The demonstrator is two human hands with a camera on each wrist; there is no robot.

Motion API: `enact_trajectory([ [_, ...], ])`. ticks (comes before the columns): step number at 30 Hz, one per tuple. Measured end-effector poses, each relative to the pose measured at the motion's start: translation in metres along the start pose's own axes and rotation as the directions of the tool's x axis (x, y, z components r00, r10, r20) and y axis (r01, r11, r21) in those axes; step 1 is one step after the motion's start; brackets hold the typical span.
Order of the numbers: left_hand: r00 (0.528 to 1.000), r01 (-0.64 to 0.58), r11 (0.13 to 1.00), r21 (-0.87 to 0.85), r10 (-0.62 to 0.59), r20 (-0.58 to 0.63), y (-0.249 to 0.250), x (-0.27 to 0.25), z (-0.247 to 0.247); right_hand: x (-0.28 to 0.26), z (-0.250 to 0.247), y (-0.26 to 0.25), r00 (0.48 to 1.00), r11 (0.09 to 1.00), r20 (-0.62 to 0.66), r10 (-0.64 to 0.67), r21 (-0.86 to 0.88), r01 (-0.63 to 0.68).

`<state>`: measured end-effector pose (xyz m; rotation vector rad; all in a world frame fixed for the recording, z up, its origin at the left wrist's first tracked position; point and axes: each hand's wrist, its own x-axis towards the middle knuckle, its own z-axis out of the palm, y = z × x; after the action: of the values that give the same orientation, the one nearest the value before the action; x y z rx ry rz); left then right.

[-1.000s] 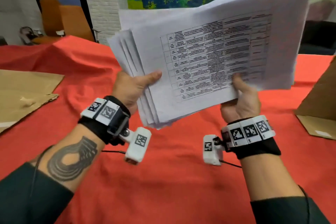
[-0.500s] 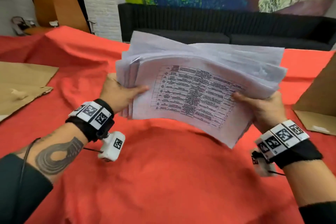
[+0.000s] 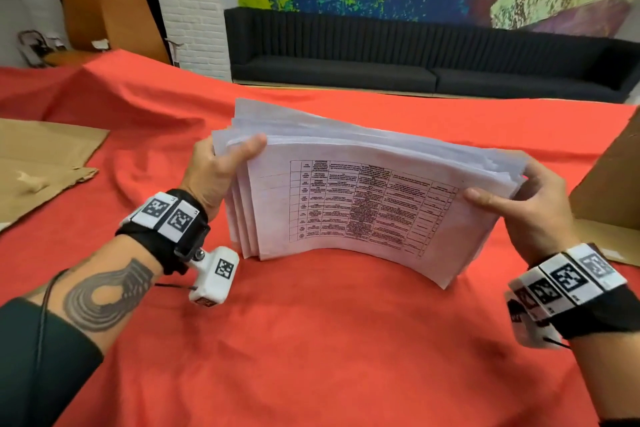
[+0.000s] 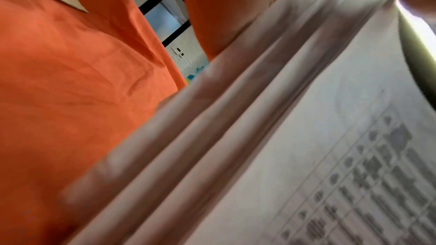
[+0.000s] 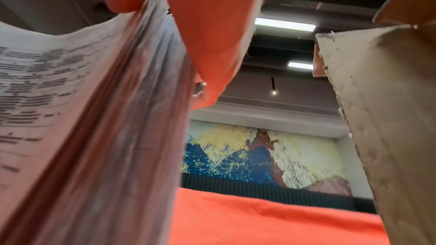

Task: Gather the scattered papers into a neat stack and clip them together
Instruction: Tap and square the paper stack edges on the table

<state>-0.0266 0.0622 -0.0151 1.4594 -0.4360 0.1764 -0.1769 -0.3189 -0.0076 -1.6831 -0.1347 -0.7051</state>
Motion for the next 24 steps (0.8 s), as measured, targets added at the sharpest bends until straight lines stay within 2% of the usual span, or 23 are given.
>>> enact_trajectory([
  [2,0.993,-0.070,0.997,0.036,0.073,-0.088,0.017,0.012,0.002,0.004,-0.005,-0.008,0.999,0.991,0.044,-0.011,-0.133,0.016],
  [3,0.983,-0.134,0.983,0.126,0.148,-0.110,0.030,0.018,0.004,0.007,-0.006,-0.012,0.997,0.983,0.073,-0.006,-0.181,0.020],
  [4,0.965,-0.222,0.938,0.265,0.250,-0.078,0.044,0.024,0.007,0.009,-0.007,-0.015,0.995,0.976,0.100,0.002,-0.218,0.020],
  [5,0.936,-0.325,0.841,0.432,0.352,0.018,0.056,0.029,0.010,0.011,-0.008,-0.017,0.992,0.968,0.124,0.008,-0.250,0.024],
  [6,0.893,-0.428,0.678,0.597,0.419,0.164,0.066,0.032,0.015,0.013,-0.010,-0.018,0.990,0.959,0.138,0.015,-0.281,0.024],
  [7,0.841,-0.519,0.463,0.718,0.428,0.331,0.075,0.033,0.021,0.015,-0.011,-0.018,0.989,0.951,0.146,0.022,-0.309,0.025],
  [8,0.793,-0.583,0.243,0.775,0.378,0.478,0.079,0.035,0.027,0.017,-0.012,-0.019,0.988,0.943,0.151,0.030,-0.333,0.022],
  [9,0.752,-0.635,0.078,0.768,0.288,0.593,0.083,0.034,0.038,0.018,-0.011,-0.021,0.986,0.936,0.162,0.037,-0.352,0.022],
  [10,0.724,-0.675,-0.005,0.737,0.183,0.665,0.083,0.035,0.048,0.019,-0.010,-0.022,0.985,0.929,0.168,0.040,-0.370,0.026],
  [11,0.704,-0.705,-0.030,0.709,0.092,0.704,0.080,0.037,0.057,0.019,-0.009,-0.024,0.984,0.922,0.174,0.042,-0.387,0.029],
  [13,0.694,-0.720,0.007,0.694,-0.021,0.720,0.072,0.042,0.069,0.018,-0.010,-0.028,0.981,0.908,0.180,0.066,-0.418,0.016],
  [16,0.729,-0.666,0.089,0.740,-0.133,0.672,0.071,0.048,0.069,0.014,-0.011,-0.040,0.980,0.818,0.180,0.088,-0.574,0.032],
  [18,0.728,-0.662,0.084,0.745,-0.164,0.666,0.070,0.047,0.068,0.013,-0.003,-0.055,0.982,0.654,0.171,0.078,-0.753,0.079],
  [20,0.729,-0.662,0.063,0.747,-0.181,0.661,0.067,0.044,0.070,0.014,0.017,-0.073,0.969,0.417,0.211,0.127,-0.898,0.140],
  [22,0.723,-0.670,0.030,0.742,-0.201,0.661,0.064,0.041,0.075,0.017,0.048,-0.087,0.936,0.157,0.272,0.225,-0.958,0.241],
  [23,0.713,-0.682,0.013,0.731,-0.211,0.669,0.062,0.039,0.078,0.020,0.066,-0.090,0.920,0.064,0.296,0.256,-0.955,0.290],
  [24,0.701,-0.695,0.003,0.719,-0.220,0.678,0.060,0.038,0.082,0.023,0.084,-0.092,0.907,0.009,0.318,0.275,-0.944,0.329],
])
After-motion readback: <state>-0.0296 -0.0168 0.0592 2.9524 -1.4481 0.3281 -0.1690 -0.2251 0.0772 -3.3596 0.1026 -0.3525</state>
